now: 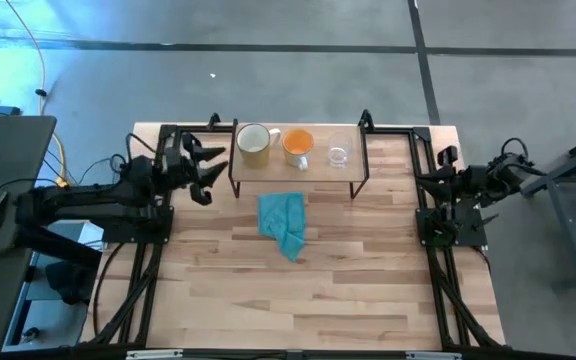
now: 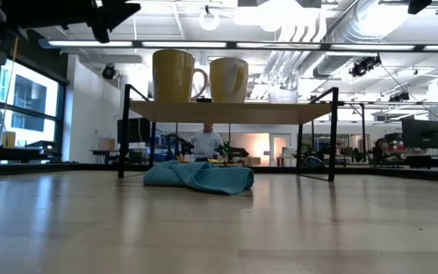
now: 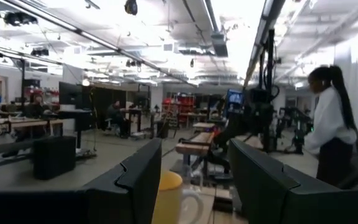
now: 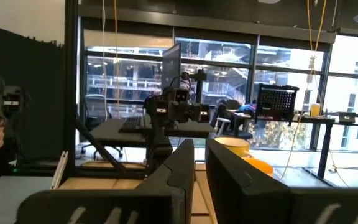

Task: Stack small to large cups/mugs on shelf
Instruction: Return to Home Position

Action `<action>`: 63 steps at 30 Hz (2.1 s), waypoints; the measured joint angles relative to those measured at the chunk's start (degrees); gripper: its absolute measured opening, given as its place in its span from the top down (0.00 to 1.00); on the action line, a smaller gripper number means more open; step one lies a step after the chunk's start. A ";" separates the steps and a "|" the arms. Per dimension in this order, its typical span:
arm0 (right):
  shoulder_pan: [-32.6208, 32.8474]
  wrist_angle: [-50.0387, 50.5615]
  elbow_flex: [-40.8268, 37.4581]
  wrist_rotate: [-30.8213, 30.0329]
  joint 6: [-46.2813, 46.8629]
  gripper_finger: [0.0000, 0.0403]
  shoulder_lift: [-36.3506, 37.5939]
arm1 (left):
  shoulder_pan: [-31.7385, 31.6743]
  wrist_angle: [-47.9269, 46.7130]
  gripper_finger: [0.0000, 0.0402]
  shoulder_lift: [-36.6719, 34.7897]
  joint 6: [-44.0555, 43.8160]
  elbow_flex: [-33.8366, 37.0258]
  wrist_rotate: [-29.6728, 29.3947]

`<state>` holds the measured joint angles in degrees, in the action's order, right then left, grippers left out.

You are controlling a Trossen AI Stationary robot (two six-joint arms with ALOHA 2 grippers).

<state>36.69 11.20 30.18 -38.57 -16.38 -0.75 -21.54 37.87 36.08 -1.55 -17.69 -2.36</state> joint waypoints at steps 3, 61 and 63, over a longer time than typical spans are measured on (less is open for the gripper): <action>0.01 0.13 -0.95 -0.02 1.54 0.92 -0.01 | 2.49 0.11 0.56 1.79 2.54 0.00 -3.04; -4.15 -15.87 -21.47 15.92 -1.69 0.92 0.12 | 14.45 21.24 0.56 0.52 7.20 14.88 -8.78; -5.65 -15.28 -21.47 19.26 -1.54 0.92 0.12 | 14.43 21.24 0.56 0.54 7.20 14.88 -8.74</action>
<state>31.05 -4.08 8.71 -19.31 -17.92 -0.62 -7.11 59.11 36.62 5.65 -2.81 -11.10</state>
